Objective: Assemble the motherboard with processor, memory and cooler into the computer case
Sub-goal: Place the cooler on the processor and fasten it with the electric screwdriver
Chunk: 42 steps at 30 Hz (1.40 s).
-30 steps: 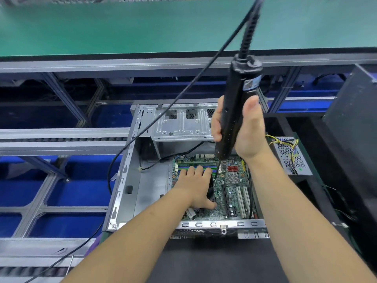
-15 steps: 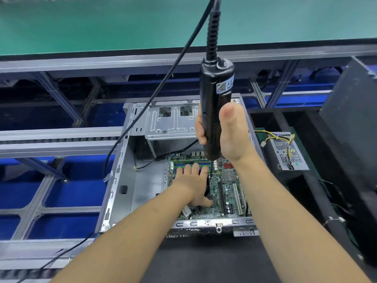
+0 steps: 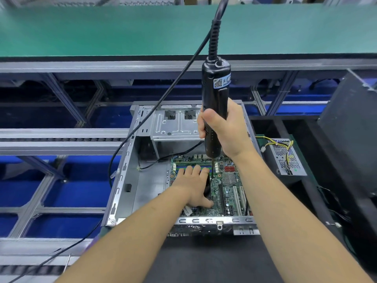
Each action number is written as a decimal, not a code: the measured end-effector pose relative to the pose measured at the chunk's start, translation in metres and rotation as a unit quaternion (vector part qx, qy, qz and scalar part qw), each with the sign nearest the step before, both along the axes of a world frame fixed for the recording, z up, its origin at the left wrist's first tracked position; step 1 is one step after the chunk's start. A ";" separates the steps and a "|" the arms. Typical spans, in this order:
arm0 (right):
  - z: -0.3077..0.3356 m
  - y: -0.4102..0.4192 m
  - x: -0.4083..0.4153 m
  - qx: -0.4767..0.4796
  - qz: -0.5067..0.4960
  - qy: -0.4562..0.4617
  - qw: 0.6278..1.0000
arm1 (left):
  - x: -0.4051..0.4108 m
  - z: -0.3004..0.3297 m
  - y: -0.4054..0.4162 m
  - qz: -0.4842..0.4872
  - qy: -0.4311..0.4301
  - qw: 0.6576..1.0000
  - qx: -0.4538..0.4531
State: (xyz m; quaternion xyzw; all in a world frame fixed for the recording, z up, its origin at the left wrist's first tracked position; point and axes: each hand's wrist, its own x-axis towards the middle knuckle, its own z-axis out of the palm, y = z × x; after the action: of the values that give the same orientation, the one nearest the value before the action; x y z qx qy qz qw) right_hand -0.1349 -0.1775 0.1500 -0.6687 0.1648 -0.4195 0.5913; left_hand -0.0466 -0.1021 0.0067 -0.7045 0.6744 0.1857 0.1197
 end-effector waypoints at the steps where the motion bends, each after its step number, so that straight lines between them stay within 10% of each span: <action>1: 0.000 0.001 0.000 -0.004 -0.006 0.007 1.000 | 0.000 -0.001 0.001 0.001 0.003 1.000 -0.006; 11: 0.036 0.014 -0.004 -0.033 -0.054 -0.067 0.996 | 0.005 0.006 0.002 0.016 0.057 0.998 -0.033; 17: 0.081 0.014 0.005 0.010 -0.101 -0.128 0.987 | 0.034 0.056 0.003 0.120 0.403 0.907 -0.006; 21: 0.077 0.010 0.017 0.133 -0.157 -0.123 0.971 | 0.084 0.106 0.013 0.125 0.437 0.890 0.033; 25: 0.070 0.016 0.042 0.230 -0.119 -0.045 0.965 | 0.123 0.150 0.019 0.241 0.567 0.774 -0.149; 29: 0.060 0.033 0.063 0.284 -0.021 0.007 0.959 | 0.155 0.185 0.033 0.398 0.468 0.639 -0.462; 31: 0.053 0.042 0.071 0.272 0.032 0.038 0.961 | 0.164 0.188 0.043 0.404 0.507 0.603 -0.464; 38: 0.037 0.077 0.092 0.213 0.160 0.021 0.964 | 0.167 0.157 0.052 0.311 0.539 0.695 -0.360; 42: 0.034 0.077 0.092 0.257 0.111 0.022 0.960 | 0.161 0.151 0.047 0.287 0.602 0.653 -0.359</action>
State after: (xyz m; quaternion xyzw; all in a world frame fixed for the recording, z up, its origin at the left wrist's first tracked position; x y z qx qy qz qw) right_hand -0.0432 -0.1001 0.1839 -0.5175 0.2044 -0.2799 0.7823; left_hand 0.1143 -0.0553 0.1574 -0.5846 0.3767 0.3375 -0.6344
